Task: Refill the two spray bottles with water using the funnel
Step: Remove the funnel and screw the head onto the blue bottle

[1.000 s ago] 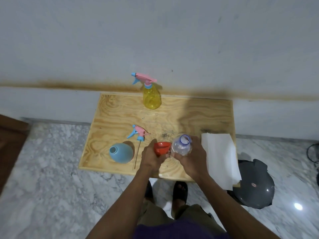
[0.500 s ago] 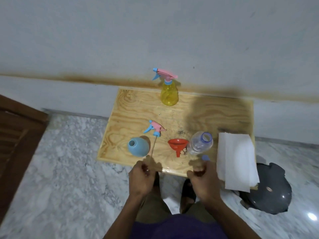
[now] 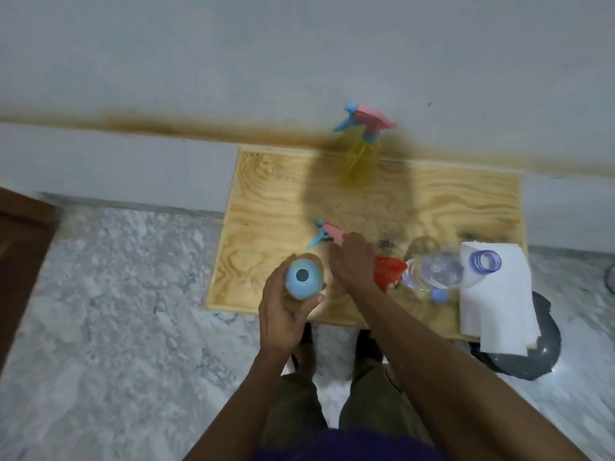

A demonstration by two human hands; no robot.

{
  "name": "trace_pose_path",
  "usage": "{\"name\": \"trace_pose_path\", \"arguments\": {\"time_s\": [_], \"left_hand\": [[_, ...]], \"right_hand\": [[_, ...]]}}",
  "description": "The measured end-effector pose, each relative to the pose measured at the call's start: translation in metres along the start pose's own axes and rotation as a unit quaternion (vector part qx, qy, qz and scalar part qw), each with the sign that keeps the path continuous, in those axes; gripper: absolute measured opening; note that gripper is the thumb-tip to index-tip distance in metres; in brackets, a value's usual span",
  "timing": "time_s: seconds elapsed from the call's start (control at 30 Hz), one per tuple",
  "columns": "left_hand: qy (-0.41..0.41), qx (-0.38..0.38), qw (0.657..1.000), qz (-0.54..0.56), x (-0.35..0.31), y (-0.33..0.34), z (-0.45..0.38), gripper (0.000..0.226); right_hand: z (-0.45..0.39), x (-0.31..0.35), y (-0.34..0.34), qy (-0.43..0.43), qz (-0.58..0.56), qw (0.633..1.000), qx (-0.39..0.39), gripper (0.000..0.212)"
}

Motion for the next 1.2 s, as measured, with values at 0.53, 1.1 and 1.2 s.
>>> {"name": "trace_pose_path", "arguments": {"time_s": [0.53, 1.1, 1.2], "left_hand": [[-0.005, 0.022, 0.998, 0.052, 0.012, 0.004, -0.015, 0.071], [0.101, -0.17, 0.954, 0.226, -0.187, -0.082, 0.022, 0.075], [0.112, -0.184, 0.953, 0.212, -0.199, -0.087, 0.039, 0.068]], "right_hand": [[-0.021, -0.031, 0.018, 0.199, -0.05, 0.978, -0.046, 0.034], [0.055, 0.095, -0.28, -0.031, -0.579, 0.789, -0.204, 0.019], [0.078, 0.113, -0.321, -0.059, -0.636, 0.748, -0.179, 0.017]]}}
Point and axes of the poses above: each hand's wrist, its own z-axis away from the middle knuckle, its own y-axis out of the palm, x = y × z, the point moved 10 cm from there along -z, towards the middle knuckle, and after that the axes turned 14 degrees about -x, right-handed, at the moved point
